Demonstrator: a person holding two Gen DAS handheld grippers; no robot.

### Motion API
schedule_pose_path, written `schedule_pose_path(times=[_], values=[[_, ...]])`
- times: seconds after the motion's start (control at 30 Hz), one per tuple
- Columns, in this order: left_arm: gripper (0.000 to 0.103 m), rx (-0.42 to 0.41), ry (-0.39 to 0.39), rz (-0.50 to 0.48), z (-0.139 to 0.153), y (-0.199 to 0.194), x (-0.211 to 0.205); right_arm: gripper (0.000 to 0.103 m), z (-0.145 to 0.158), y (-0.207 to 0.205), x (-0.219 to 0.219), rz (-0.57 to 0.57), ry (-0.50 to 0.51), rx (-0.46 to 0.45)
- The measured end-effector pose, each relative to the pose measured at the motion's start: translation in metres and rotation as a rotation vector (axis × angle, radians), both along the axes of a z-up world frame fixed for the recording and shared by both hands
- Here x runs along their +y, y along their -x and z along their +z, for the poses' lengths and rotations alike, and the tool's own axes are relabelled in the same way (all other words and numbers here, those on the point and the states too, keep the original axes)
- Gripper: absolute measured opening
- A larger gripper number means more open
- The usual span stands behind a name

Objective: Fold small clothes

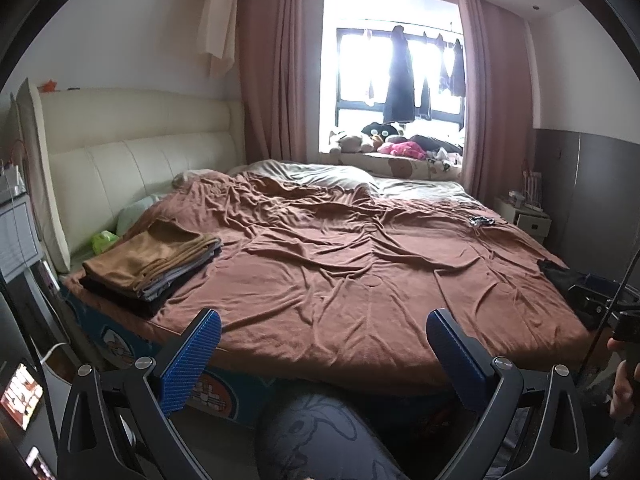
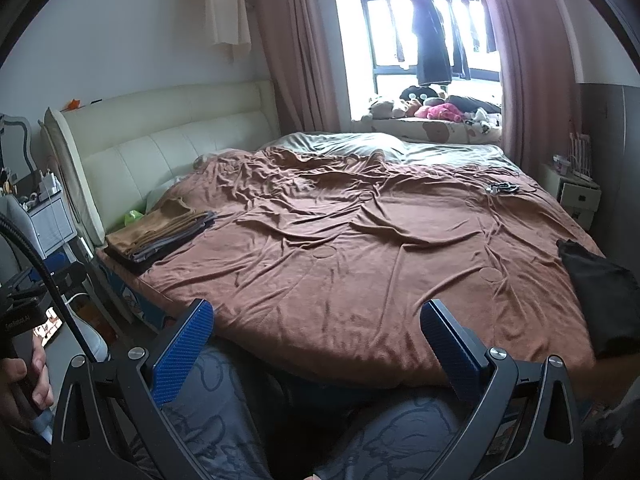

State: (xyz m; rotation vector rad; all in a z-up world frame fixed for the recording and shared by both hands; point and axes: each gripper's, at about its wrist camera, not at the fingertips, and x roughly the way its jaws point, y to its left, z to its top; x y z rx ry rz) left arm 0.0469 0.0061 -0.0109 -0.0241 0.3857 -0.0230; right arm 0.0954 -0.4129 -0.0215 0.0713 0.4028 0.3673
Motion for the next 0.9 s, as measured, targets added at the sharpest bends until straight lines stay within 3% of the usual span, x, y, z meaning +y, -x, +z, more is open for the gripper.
schedule_pose_path(times=[0.57, 0.9], values=[[0.103, -0.024, -0.030, 0.030, -0.0007, 0.0050, -0.0039, 0.103, 0.0008, 0.0010, 0.0011, 0.000, -0.007, 0.000], [0.103, -0.014, 0.002, 0.018, -0.0052, 0.0007, 0.0020, 0.103, -0.0014, -0.0059, 0.0045, 0.000, -0.005, 0.026]])
